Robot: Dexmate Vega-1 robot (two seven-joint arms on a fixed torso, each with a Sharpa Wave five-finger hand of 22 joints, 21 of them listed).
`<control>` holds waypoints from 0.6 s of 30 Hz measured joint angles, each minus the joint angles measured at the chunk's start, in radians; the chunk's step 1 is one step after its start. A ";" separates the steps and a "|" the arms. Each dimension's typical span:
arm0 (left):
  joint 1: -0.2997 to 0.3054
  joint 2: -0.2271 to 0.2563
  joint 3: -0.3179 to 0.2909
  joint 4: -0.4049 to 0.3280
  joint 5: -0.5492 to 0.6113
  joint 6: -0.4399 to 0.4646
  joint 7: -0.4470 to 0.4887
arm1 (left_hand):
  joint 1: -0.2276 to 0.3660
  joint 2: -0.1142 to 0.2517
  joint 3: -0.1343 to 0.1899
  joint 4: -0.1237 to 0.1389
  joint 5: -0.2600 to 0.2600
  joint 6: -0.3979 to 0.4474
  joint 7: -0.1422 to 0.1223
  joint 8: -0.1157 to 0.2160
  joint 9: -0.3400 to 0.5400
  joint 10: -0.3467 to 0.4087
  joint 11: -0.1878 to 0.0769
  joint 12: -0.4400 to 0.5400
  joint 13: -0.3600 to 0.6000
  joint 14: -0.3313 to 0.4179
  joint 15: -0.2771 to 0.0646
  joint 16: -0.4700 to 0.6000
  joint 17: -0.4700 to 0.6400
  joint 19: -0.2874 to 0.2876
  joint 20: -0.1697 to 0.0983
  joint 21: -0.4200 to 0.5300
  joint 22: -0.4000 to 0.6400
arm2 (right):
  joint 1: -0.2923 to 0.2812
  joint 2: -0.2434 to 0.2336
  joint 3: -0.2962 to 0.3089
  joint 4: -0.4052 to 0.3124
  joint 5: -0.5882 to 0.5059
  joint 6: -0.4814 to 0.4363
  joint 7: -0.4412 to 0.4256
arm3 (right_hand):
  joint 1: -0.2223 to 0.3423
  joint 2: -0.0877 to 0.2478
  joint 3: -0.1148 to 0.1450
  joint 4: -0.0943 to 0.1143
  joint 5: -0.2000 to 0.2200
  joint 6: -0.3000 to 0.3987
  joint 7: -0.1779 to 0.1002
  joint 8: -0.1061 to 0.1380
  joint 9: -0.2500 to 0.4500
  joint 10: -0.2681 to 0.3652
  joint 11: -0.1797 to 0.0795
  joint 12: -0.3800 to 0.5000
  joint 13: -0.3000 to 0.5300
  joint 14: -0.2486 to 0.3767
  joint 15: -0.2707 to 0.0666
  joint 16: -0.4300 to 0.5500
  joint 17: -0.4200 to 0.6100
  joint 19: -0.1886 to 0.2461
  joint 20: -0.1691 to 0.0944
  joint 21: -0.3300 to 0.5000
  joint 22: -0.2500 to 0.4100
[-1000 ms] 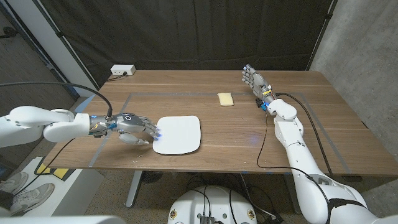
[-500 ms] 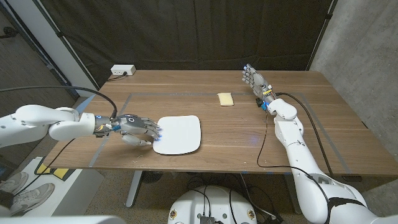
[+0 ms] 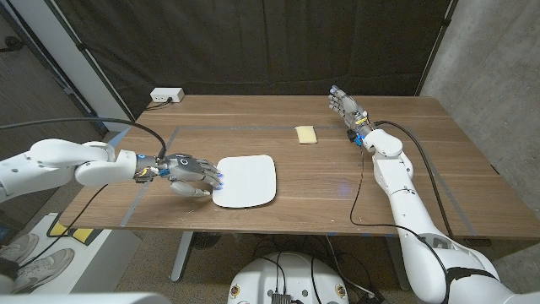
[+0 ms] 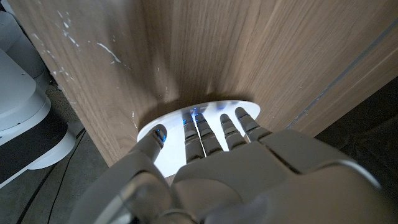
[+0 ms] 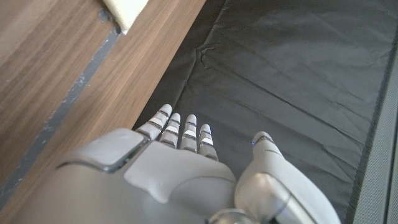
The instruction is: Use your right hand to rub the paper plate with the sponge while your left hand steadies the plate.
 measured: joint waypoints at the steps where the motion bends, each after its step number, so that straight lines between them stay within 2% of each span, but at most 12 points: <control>1: -0.001 -0.001 0.000 0.001 0.000 0.000 0.000 | 0.000 0.000 0.003 0.003 0.000 0.000 0.000 0.001 0.000 0.006 0.001 0.004 0.000 0.008 0.000 0.001 0.000 0.006 0.001 0.000 0.000 | -0.004 -0.003 -0.012 -0.026 -0.022 -0.026 -0.010 | 0.006 -0.006 0.001 -0.007 0.000 0.011 0.003 0.003 0.000 0.012 0.001 0.005 0.000 0.014 0.002 0.000 0.000 0.005 0.002 0.000 0.000; 5: -0.013 -0.012 0.003 0.008 0.000 -0.004 -0.007 | -0.004 -0.004 0.007 0.007 0.000 0.006 -0.006 0.013 -0.002 0.023 0.008 0.011 0.000 0.054 0.001 0.009 0.000 0.013 0.001 0.006 0.000 | -0.004 -0.003 -0.012 -0.026 -0.106 -0.123 -0.046 | 0.031 -0.023 -0.001 -0.031 0.000 0.051 0.006 0.009 0.002 0.064 0.000 0.019 0.000 0.075 0.004 0.008 0.000 0.047 0.018 0.008 0.000; 6: -0.015 -0.015 0.004 0.010 0.000 -0.014 -0.026 | -0.004 -0.004 0.008 0.008 0.000 0.006 -0.006 0.015 -0.002 0.031 0.007 0.011 0.000 0.069 0.000 0.014 0.000 0.020 0.001 0.006 0.000 | -0.012 -0.013 -0.061 -0.110 -0.137 -0.159 -0.056 | 0.033 -0.025 -0.001 -0.036 0.000 0.059 0.005 0.009 0.003 0.073 -0.002 0.019 0.000 0.088 0.003 0.008 0.000 0.054 0.018 0.012 0.000; 8: -0.019 -0.019 0.005 0.013 0.000 -0.014 -0.026 | -0.022 -0.001 0.008 0.008 0.000 0.006 -0.006 0.017 -0.002 0.043 0.009 0.015 -0.002 0.089 0.000 0.015 0.000 0.023 -0.002 0.010 0.000 | -0.012 -0.013 -0.061 -0.110 -0.178 -0.207 -0.069 | 0.038 -0.030 -0.003 -0.041 0.000 0.068 -0.001 0.009 0.003 0.088 -0.003 0.023 0.000 0.107 -0.002 0.008 0.002 0.068 0.018 0.016 0.002; 9: -0.021 -0.021 0.006 0.015 -0.001 -0.020 -0.038 | -0.022 -0.001 0.008 0.008 0.000 0.006 -0.006 0.017 -0.002 0.046 0.010 0.015 -0.003 0.094 0.001 0.015 0.000 0.023 -0.003 0.010 0.000 | -0.014 -0.018 -0.102 -0.168 -0.213 -0.251 -0.078 | 0.038 -0.030 -0.004 -0.042 0.000 0.072 0.003 0.009 0.003 0.090 -0.005 0.023 0.000 0.111 -0.006 0.012 0.003 0.072 0.021 0.016 0.004; 11: -0.025 -0.025 0.007 0.017 -0.003 -0.022 -0.047 | -0.022 -0.002 0.011 0.011 0.000 0.006 -0.006 0.017 -0.002 0.054 0.013 0.014 -0.003 0.098 -0.002 0.015 0.000 0.023 -0.003 0.010 0.000 | -0.014 -0.020 -0.124 -0.194 -0.254 -0.298 -0.086 | 0.043 -0.035 -0.004 -0.042 0.000 0.080 0.001 0.009 0.003 0.102 -0.005 0.026 0.000 0.122 -0.006 0.015 0.003 0.080 0.020 0.016 0.005; 13: -0.029 -0.030 0.009 0.021 -0.005 -0.024 -0.053 | -0.022 -0.002 0.012 0.012 0.000 0.006 -0.006 0.017 -0.002 0.061 0.013 0.014 -0.003 0.103 0.001 0.015 0.000 0.027 0.001 0.010 -0.002 | -0.014 -0.022 -0.143 -0.214 -0.286 -0.336 -0.093 | 0.043 -0.036 -0.006 -0.052 0.000 0.091 -0.001 0.009 0.003 0.111 -0.007 0.030 0.000 0.135 -0.012 0.015 0.003 0.092 0.021 0.021 0.005; 14: -0.031 -0.031 0.010 0.022 -0.007 -0.026 -0.059 | -0.022 -0.002 0.012 0.012 0.000 0.007 -0.007 0.017 -0.002 0.064 0.013 0.015 -0.003 0.109 0.001 0.015 0.000 0.027 0.001 0.010 -0.003 | -0.014 -0.024 -0.157 -0.228 -0.335 -0.391 -0.101 | 0.045 -0.037 -0.006 -0.052 0.000 0.097 -0.001 0.009 0.003 0.118 -0.007 0.030 0.000 0.143 -0.013 0.015 0.003 0.094 0.021 0.023 0.005; 16: -0.034 -0.035 0.012 0.024 -0.013 -0.029 -0.073 | -0.022 -0.002 0.015 0.015 0.000 0.007 -0.007 0.017 -0.002 0.068 0.013 0.016 -0.003 0.116 -0.001 0.015 0.000 0.031 0.005 0.010 -0.003 | -0.011 -0.026 -0.188 -0.253 -0.373 -0.435 -0.107 | 0.050 -0.042 -0.006 -0.052 0.000 0.110 -0.003 0.016 0.003 0.132 -0.008 0.034 0.000 0.159 -0.018 0.015 0.003 0.107 0.022 0.023 0.005; 18: -0.039 -0.038 0.015 0.026 -0.017 -0.030 -0.083 | -0.024 -0.003 0.017 0.016 0.005 0.007 -0.007 0.017 -0.002 0.077 0.005 0.019 -0.003 0.133 0.000 0.015 0.000 0.035 0.008 0.013 -0.001 | -0.006 -0.027 -0.212 -0.271 -0.419 -0.482 -0.112 | 0.055 -0.047 -0.007 -0.061 0.000 0.127 0.001 0.016 0.003 0.149 -0.008 0.038 0.000 0.180 -0.021 0.015 0.003 0.118 0.025 0.028 0.005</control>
